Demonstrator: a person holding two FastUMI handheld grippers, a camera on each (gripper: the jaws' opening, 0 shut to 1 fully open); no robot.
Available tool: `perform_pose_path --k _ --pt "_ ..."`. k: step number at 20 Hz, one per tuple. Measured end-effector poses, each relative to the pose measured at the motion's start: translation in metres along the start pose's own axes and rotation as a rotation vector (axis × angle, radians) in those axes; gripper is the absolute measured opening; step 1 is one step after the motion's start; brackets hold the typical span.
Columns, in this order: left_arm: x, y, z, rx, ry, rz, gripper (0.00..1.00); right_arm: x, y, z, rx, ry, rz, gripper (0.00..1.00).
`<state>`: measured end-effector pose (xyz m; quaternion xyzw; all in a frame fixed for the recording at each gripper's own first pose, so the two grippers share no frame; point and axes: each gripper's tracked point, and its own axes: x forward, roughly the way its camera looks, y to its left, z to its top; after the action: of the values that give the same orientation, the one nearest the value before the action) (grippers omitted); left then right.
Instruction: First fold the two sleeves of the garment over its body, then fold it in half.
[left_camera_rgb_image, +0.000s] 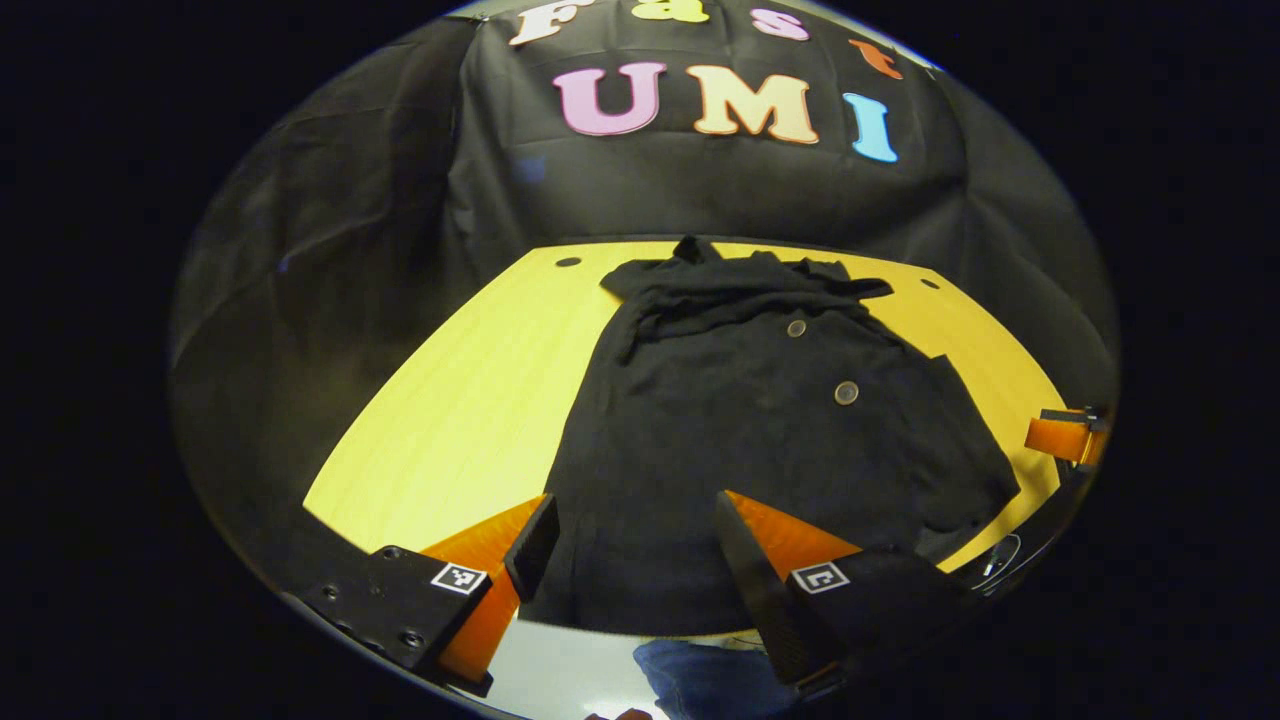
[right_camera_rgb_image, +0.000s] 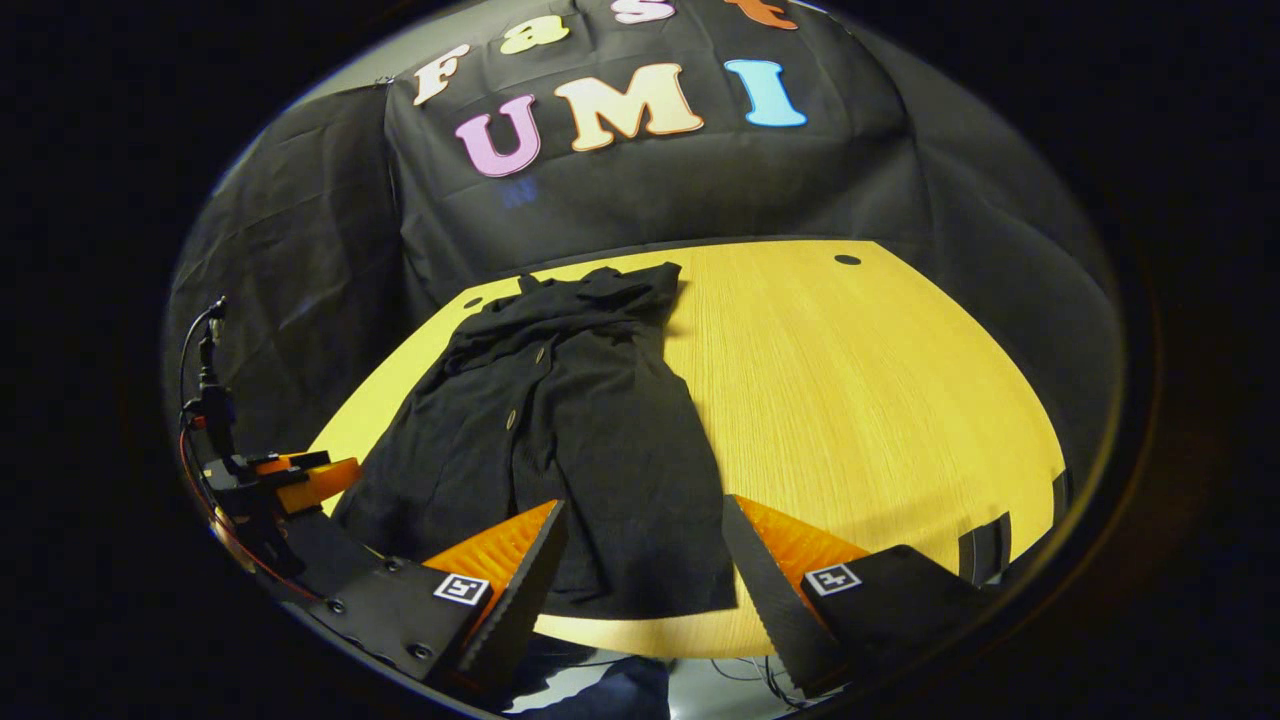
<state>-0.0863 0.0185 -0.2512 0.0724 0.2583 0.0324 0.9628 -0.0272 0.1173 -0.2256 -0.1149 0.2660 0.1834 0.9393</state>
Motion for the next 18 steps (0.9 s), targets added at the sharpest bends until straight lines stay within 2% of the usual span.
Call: perform_pose_path --k 3,9,16,17,18 --pt "-0.011 0.004 -0.022 -0.007 0.017 0.016 0.95 0.003 0.003 -0.014 -0.021 0.025 0.022 0.98" --pt "-0.006 0.014 -0.048 0.0 0.062 0.029 0.95 0.018 0.003 -0.038 -0.069 0.075 0.014 0.98" --pt "0.0 0.021 -0.057 0.011 0.077 0.026 0.94 0.032 -0.012 -0.061 -0.131 0.119 -0.054 0.99" --pt "0.0 0.021 -0.059 0.015 0.079 0.025 0.94 0.032 -0.015 -0.066 -0.137 0.127 -0.06 0.94" --pt "0.001 0.022 -0.059 0.014 0.079 0.024 0.94 0.032 -0.014 -0.062 -0.144 0.107 -0.064 0.99"
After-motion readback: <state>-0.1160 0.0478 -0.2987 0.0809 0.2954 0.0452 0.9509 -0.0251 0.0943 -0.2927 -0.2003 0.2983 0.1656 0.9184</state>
